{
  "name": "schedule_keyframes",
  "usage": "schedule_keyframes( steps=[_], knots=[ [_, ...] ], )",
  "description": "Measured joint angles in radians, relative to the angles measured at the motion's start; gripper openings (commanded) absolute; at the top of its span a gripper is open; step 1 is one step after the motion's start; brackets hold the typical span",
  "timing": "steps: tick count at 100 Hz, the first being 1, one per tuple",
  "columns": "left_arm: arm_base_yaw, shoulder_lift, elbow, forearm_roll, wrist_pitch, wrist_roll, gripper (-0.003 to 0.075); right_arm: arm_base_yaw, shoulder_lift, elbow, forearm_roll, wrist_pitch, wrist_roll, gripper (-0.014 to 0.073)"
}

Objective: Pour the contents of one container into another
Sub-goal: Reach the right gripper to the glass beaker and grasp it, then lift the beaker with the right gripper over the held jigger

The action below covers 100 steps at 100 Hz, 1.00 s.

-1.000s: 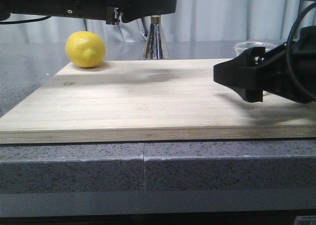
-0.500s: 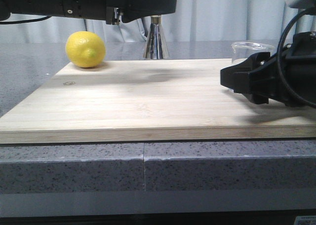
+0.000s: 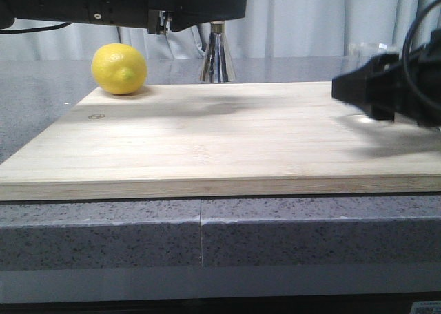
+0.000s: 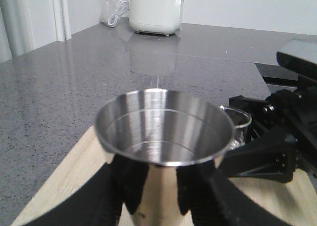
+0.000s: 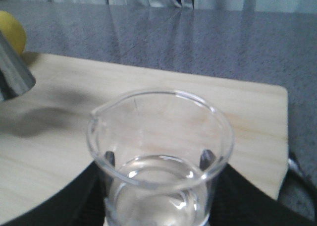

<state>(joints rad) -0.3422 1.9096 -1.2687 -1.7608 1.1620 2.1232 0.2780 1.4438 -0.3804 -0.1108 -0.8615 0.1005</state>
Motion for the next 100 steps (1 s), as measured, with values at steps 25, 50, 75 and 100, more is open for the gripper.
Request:
schedule_keyframes(
  steps=[25, 50, 75, 100],
  knots=[
    [0.0, 0.0, 0.0, 0.0, 0.0, 0.0, 0.0259, -0.013, -0.056, -0.169, -0.062, 0.195, 0.0, 0.0324],
    [0.0, 0.0, 0.0, 0.0, 0.0, 0.0, 0.0259, 0.0, -0.058, -0.416, -0.231, 0.504, 0.0, 0.0324],
    [0.0, 0.0, 0.0, 0.0, 0.0, 0.0, 0.0259, 0.062, -0.058, -0.607, -0.321, 0.686, -0.002, 0.0324],
    [0.0, 0.0, 0.0, 0.0, 0.0, 0.0, 0.0259, 0.126, -0.056, -0.73, -0.439, 0.807, -0.002, 0.0324]
  ],
)
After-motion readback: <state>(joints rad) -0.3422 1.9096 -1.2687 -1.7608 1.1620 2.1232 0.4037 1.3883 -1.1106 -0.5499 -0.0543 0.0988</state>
